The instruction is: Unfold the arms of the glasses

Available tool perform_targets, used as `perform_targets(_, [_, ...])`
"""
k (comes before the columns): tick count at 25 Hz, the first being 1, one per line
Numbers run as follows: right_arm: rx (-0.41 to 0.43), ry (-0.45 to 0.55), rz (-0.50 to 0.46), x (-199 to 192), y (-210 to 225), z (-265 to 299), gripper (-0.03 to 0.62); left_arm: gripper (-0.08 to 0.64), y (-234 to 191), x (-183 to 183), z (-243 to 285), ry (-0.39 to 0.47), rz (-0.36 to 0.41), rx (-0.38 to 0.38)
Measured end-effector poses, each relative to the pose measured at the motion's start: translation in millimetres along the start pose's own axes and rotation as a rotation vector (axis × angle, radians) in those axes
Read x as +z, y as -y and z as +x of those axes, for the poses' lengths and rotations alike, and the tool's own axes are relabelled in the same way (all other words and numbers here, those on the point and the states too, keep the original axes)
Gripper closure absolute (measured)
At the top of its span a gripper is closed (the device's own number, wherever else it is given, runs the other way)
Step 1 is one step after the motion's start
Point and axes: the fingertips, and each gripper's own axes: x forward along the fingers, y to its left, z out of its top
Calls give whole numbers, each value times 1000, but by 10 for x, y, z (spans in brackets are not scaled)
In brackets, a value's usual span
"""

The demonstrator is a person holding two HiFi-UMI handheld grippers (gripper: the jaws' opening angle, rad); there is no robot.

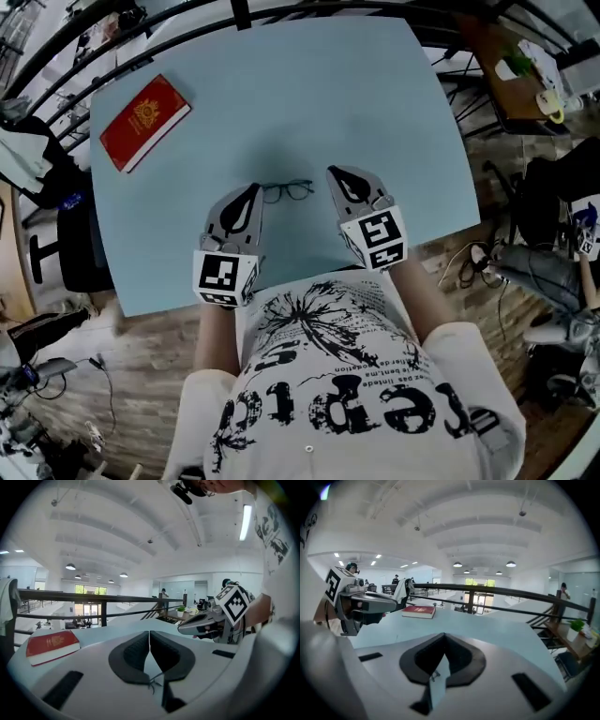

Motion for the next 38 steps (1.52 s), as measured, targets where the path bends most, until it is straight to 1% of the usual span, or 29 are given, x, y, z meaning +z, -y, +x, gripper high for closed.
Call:
perform_targets(3, [173, -123, -44, -255, -39, 231, 581, 538, -43, -121, 55, -13, -25, 70])
perform_targets(5, [262, -207, -94, -427, -55, 362, 581, 538, -59, -171, 120, -13, -24, 95])
perform_targets(8, [358, -319, -172, -675, -55, 550, 581, 538, -54, -229, 238, -9, -12, 92])
perform_targets(11, [449, -424, -264, -925, -104, 710, 577, 538, -42, -341, 289, -19, -24, 95])
perform_targets(14, [535, -513, -388, -1138, -163, 821, 523, 538, -40, -464, 316, -39, -36, 99])
perform_targets(18, [631, -594, -564, -1388, -208, 896, 523, 537, -34, -619, 341, -78, -31, 101])
perform_targets(21, [682, -622, -642, -1497, -244, 912, 520, 537, -41, -746, 331, -108, -38, 113])
perform_targets(27, [746, -632, -731, -1598, -373, 1015, 520, 537, -76, -971, 323, -167, -64, 121])
perform_targets(29, [768, -642, -755, -1641, -399, 1043, 543, 537, -83, -1041, 335, -198, -58, 119])
perform_targets(31, [780, -642, -766, -1652, -409, 1050, 545, 537, -63, -1113, 357, -245, -35, 101])
perform_targets(33, [782, -634, -770, -1633, -413, 1051, 548, 529, -34, -1188, 394, -302, -1, 62])
perform_targets(36, [782, -620, -785, -1618, -426, 1061, 549, 460, -35, -1313, 479, -399, 71, -8])
perform_targets(37, [781, -616, -788, -1612, -425, 1066, 549, 435, -56, -1340, 524, -430, 105, -23])
perform_targets(38, [779, -612, -791, -1603, -418, 1067, 549, 428, -77, -1362, 574, -461, 144, -39])
